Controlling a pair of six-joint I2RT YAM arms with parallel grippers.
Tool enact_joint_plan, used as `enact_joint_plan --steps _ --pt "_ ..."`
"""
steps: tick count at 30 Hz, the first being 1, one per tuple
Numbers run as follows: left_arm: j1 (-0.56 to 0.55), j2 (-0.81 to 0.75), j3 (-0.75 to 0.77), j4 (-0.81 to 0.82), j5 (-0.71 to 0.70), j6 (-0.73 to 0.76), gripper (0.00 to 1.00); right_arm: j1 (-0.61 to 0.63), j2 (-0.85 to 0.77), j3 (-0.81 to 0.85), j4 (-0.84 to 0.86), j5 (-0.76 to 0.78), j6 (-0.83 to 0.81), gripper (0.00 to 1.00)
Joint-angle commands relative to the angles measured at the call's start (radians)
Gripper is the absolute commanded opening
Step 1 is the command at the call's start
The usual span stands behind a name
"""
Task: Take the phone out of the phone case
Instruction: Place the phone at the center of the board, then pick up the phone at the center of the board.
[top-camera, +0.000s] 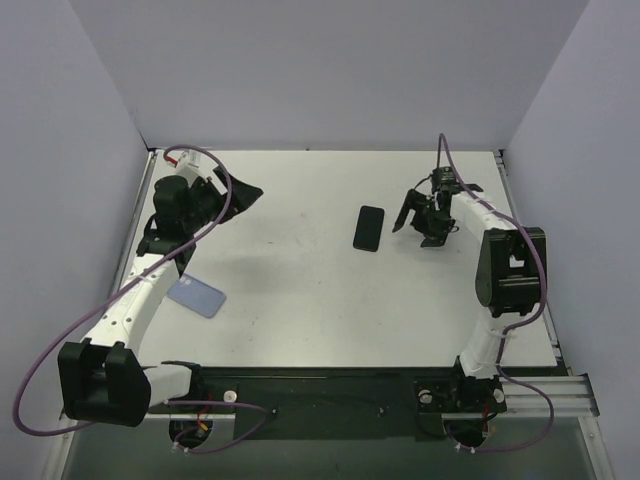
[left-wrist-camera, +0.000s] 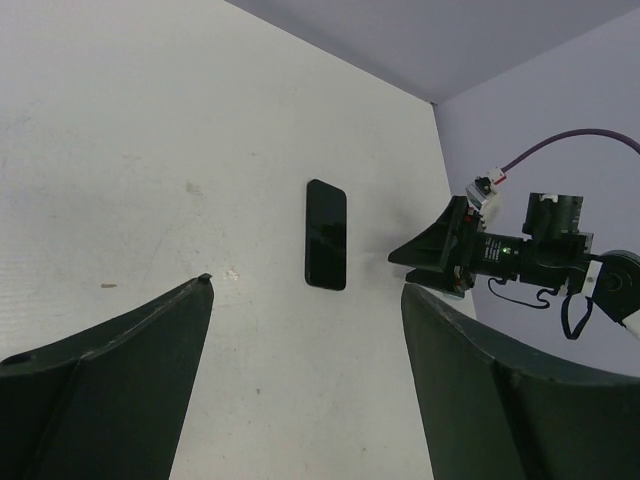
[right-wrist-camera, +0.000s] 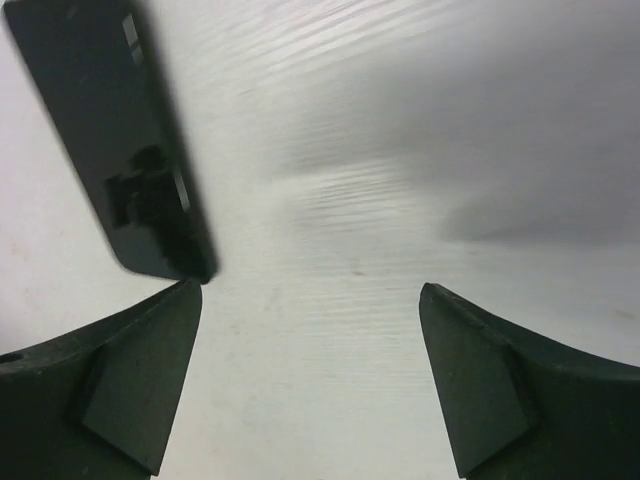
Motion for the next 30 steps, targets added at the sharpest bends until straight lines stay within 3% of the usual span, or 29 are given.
enact_joint_plan --steps 1,5,10,15,21,30 --pt "0.006 -0.045 -0.009 0.087 0.051 -0.043 0.86 -0.089 -0.135 0.015 -0.137 0.328 -0.025 0.85" --pt "0.006 -0.051 -0.03 0.144 0.099 -0.104 0.86 -0.226 -0.119 0.046 -0.146 0.443 -0.048 0.83" --pt "0.003 -0.051 -0.046 0.184 0.13 -0.15 0.86 -0.353 -0.047 0.165 -0.207 0.404 -0.149 0.81" --pt "-0.013 -0.037 -0.058 0.231 0.168 -0.19 0.86 -0.418 0.042 0.312 -0.313 0.408 -0.235 0.89" --pt "-0.025 -0.009 -0.052 0.244 0.213 -0.217 0.86 -0.427 0.159 0.404 -0.408 0.424 -0.385 0.88" --pt "-0.036 0.027 -0.047 0.259 0.246 -0.244 0.86 -0.43 0.256 0.405 -0.419 0.424 -0.535 0.88"
